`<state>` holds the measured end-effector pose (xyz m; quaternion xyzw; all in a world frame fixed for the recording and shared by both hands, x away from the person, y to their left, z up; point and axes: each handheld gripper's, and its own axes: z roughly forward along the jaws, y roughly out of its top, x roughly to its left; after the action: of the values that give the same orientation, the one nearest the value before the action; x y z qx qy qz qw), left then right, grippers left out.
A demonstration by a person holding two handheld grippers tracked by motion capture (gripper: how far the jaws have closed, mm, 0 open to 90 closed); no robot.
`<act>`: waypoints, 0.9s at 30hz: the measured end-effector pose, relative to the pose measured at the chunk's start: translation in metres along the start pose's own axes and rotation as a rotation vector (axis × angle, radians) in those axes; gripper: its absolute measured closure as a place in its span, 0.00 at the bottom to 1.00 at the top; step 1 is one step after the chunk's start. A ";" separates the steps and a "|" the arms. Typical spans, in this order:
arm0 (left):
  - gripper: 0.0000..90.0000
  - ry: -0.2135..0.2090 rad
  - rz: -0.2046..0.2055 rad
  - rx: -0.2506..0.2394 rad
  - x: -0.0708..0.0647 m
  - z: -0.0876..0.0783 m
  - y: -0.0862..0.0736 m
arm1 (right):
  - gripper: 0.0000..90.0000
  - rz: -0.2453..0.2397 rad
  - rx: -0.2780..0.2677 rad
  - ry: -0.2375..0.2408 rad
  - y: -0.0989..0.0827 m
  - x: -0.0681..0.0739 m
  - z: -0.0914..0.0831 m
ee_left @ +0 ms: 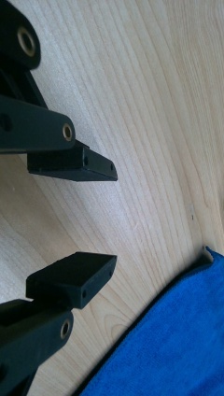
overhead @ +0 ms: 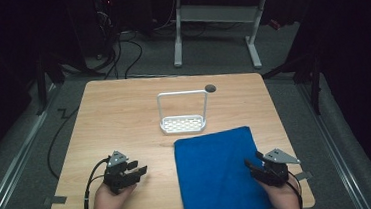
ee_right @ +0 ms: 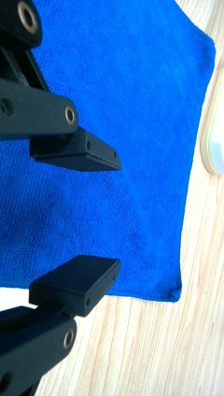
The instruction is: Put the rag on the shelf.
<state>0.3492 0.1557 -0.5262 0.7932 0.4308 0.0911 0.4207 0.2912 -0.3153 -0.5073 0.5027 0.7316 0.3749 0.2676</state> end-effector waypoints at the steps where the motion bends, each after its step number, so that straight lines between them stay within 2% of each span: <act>1: 0.59 -0.008 0.009 0.001 -0.004 0.002 0.000 | 0.52 -0.001 -0.001 0.006 0.001 -0.001 0.000; 5: 0.61 -0.025 0.040 0.018 -0.014 0.008 0.000 | 0.52 -0.007 -0.006 0.007 0.001 0.000 -0.001; 8: 0.64 -0.073 0.052 0.010 -0.027 0.014 0.002 | 0.53 -0.009 -0.004 0.013 0.002 0.001 0.000; 9: 0.72 -0.118 0.066 0.003 -0.037 0.017 0.005 | 0.54 -0.012 -0.002 0.015 0.002 0.002 0.000; 11: 0.76 -0.134 0.076 0.000 -0.042 0.019 0.007 | 0.56 -0.009 -0.002 0.020 0.002 0.001 0.000; 14: 0.89 -0.181 0.088 -0.001 -0.059 0.026 0.011 | 0.57 -0.003 -0.006 0.030 0.002 0.001 0.001; 15: 0.96 -0.203 0.102 0.008 -0.071 0.031 0.013 | 0.58 -0.001 -0.005 0.031 0.003 0.001 0.001; 16: 0.97 -0.203 0.102 0.008 -0.071 0.031 0.013 | 0.58 -0.001 -0.005 0.031 0.003 0.001 0.001; 17: 0.97 -0.215 0.117 0.016 -0.077 0.034 0.014 | 0.58 0.003 -0.003 0.030 0.003 0.001 0.001; 23: 0.99 -0.259 0.227 0.079 -0.112 0.052 0.013 | 0.58 -0.008 -0.002 0.034 0.003 0.003 0.003; 27: 0.99 -0.241 0.276 0.113 -0.118 0.058 0.010 | 0.58 -0.009 0.003 0.034 0.003 0.004 0.004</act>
<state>0.3127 0.0293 -0.5293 0.8723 0.2690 0.0279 0.4074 0.2947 -0.3098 -0.5068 0.4934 0.7388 0.3811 0.2560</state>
